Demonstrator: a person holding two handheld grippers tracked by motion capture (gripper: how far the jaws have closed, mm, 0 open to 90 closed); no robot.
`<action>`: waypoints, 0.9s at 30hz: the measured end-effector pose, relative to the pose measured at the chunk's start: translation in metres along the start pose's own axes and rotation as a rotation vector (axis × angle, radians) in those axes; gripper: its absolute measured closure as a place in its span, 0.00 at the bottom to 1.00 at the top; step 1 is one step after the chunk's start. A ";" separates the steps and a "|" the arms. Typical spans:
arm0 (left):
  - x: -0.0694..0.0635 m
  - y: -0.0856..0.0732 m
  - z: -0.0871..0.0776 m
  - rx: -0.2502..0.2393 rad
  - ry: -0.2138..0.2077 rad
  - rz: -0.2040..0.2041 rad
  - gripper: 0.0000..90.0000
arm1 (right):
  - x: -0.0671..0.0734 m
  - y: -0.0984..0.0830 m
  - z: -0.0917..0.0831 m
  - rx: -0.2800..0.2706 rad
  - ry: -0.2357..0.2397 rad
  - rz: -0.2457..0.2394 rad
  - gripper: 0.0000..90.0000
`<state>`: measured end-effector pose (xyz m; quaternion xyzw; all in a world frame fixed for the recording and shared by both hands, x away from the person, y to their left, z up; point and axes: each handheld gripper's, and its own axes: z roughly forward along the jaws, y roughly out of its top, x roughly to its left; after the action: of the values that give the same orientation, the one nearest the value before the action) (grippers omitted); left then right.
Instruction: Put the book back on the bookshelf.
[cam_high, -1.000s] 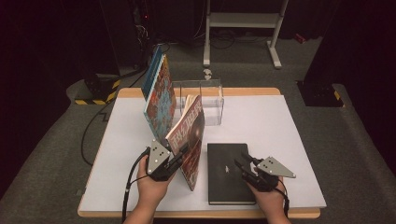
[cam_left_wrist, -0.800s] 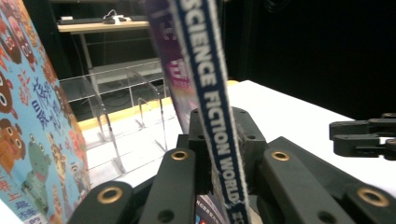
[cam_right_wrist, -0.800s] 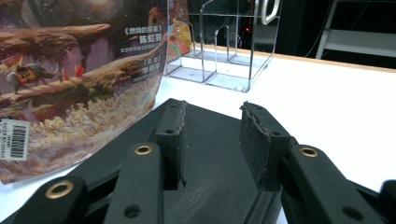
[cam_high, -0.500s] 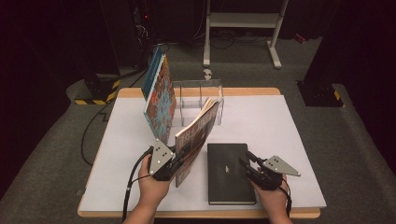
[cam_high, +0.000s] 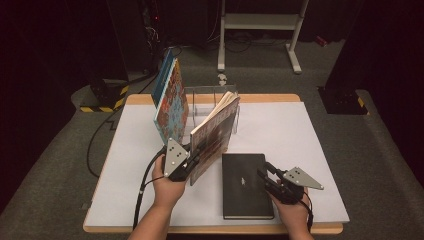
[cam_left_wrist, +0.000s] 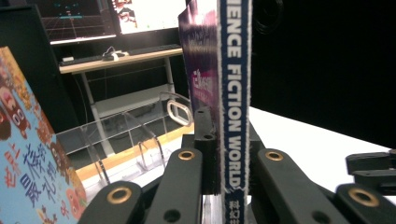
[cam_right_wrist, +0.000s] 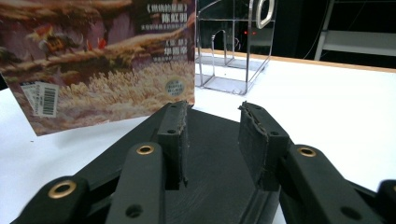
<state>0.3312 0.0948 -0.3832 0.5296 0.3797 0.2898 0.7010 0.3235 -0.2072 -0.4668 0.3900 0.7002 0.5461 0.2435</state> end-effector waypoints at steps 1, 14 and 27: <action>0.002 -0.002 0.000 0.002 0.003 -0.002 0.93 | 0.000 0.000 0.000 0.000 0.001 0.003 0.69; 0.019 -0.010 -0.021 0.045 -0.013 -0.063 0.90 | -0.003 -0.002 0.002 0.013 -0.026 -0.011 0.66; 0.020 -0.008 -0.011 0.080 -0.011 -0.056 0.85 | -0.003 -0.003 0.003 0.020 -0.025 -0.005 0.66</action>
<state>0.3331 0.1148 -0.3969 0.5480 0.4018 0.2518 0.6891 0.3268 -0.2086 -0.4711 0.3975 0.7036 0.5336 0.2494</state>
